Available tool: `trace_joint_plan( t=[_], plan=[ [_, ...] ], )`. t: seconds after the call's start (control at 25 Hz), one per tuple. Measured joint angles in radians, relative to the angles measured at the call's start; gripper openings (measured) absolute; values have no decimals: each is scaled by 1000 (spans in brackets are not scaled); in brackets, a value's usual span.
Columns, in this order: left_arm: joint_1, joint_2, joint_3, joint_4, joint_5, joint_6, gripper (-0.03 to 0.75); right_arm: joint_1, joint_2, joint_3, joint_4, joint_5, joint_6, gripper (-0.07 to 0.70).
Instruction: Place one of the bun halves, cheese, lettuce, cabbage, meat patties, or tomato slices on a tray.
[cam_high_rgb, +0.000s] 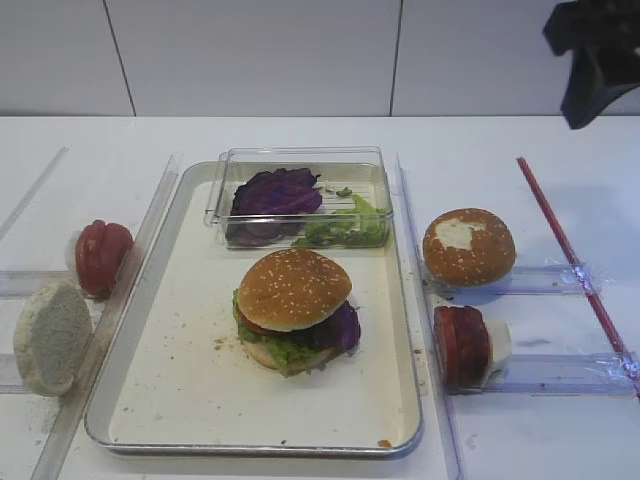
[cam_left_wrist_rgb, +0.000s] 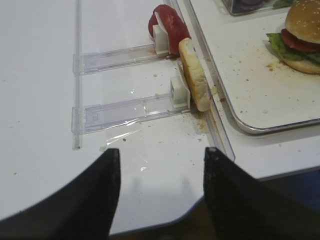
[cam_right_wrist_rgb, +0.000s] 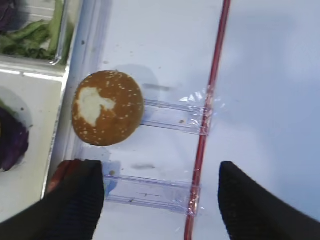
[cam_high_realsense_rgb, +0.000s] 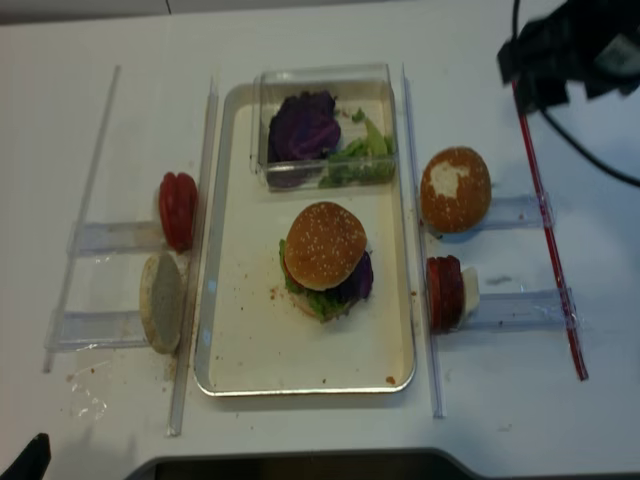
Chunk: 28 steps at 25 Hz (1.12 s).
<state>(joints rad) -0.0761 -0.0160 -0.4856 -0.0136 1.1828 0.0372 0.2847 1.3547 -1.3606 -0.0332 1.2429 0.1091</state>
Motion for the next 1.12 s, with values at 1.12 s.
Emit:
trace_joint_plan(
  t=[1.12],
  plan=[
    [0, 0, 0, 0, 0, 0, 358, -300, -662, 447, 19, 15, -187, 509]
  ],
)
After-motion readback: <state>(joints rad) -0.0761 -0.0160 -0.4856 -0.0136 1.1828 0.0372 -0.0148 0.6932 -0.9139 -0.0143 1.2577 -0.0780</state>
